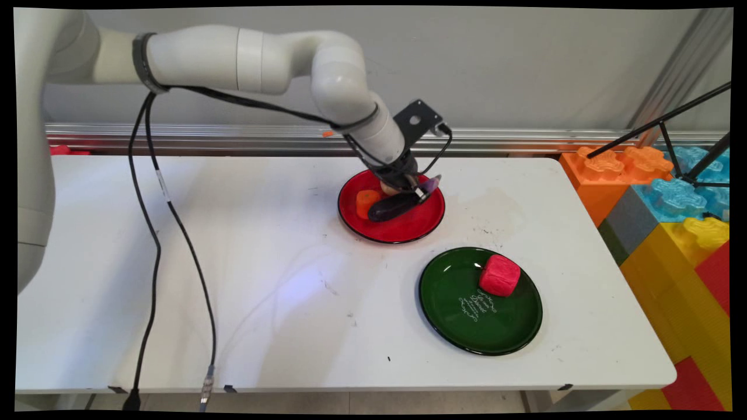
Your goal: Place the picked object on the table
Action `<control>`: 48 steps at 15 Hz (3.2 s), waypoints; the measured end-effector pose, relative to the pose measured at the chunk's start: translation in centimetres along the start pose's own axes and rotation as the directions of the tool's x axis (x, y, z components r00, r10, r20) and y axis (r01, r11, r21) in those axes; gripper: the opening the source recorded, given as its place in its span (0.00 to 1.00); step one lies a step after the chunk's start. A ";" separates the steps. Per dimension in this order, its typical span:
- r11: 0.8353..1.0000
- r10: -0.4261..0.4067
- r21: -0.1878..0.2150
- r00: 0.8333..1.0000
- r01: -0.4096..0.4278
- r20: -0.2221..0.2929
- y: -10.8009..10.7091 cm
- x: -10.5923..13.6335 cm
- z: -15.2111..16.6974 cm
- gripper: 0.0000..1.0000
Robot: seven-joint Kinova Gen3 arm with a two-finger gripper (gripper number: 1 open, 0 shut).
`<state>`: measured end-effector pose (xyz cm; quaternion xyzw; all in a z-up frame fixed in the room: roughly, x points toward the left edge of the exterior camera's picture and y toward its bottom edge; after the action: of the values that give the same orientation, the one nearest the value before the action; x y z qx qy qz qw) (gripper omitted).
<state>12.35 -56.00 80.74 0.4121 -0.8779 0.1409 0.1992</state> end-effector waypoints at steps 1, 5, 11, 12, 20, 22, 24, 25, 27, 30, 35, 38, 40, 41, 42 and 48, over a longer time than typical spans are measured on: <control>1.000 -0.004 0.003 1.000 0.004 0.001 0.1 0.5 -0.8 0.00; 1.000 -0.011 0.003 1.000 0.011 0.014 0.8 1.4 -4.1 0.00; 1.000 -0.023 -0.020 0.999 0.024 0.048 3.4 0.3 -8.4 0.00; 0.999 -0.023 -0.027 0.998 0.025 0.058 4.1 -0.1 -9.1 0.00; 0.992 0.031 -0.128 0.992 -0.015 0.120 8.6 -4.7 -13.4 0.00; 0.983 0.083 -0.171 0.988 -0.060 0.132 9.4 -6.3 -13.9 0.00; 0.973 0.133 -0.209 0.981 -0.102 0.140 9.8 -7.9 -14.2 0.00; 0.967 0.155 -0.223 0.978 -0.121 0.142 9.9 -8.6 -14.2 0.00; 0.958 0.190 -0.245 0.971 -0.151 0.143 9.9 -9.9 -14.2 0.00; 0.945 0.234 -0.266 0.961 -0.189 0.147 9.5 -11.6 -13.8 0.00; 0.927 0.290 -0.289 0.945 -0.238 0.150 8.6 -14.4 -12.5 0.00; 0.922 0.308 -0.293 0.938 -0.254 0.157 8.0 -15.8 -11.5 0.00; 0.920 0.314 -0.295 0.936 -0.258 0.160 7.8 -16.5 -11.1 0.00; 0.919 0.317 -0.297 0.934 -0.261 0.162 7.6 -16.9 -10.9 0.00; 0.918 0.320 -0.298 0.933 -0.263 0.163 7.5 -17.2 -10.6 0.00; 0.915 0.324 -0.304 0.933 -0.267 0.159 7.2 -18.5 -9.5 0.00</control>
<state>19.71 -35.32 79.89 0.2543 -0.9570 0.0019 0.1393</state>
